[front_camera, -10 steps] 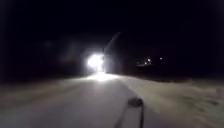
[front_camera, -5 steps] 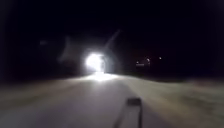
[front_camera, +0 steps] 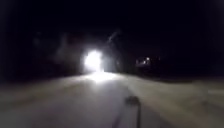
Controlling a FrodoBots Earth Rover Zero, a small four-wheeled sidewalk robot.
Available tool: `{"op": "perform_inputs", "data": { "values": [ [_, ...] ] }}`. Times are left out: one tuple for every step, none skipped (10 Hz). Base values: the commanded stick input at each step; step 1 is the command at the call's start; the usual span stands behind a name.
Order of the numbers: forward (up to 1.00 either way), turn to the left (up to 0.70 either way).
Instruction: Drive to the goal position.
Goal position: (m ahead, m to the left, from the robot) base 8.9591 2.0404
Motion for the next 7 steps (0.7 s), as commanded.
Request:
{"op": "perform_inputs", "data": {
  "values": [
    [1.00, 0.00],
    [1.00, 0.00],
    [1.00, 0.00],
    [1.00, 0.00],
    [1.00, 0.00],
    [1.00, 0.00],
    [1.00, 0.00]
  ]
}}
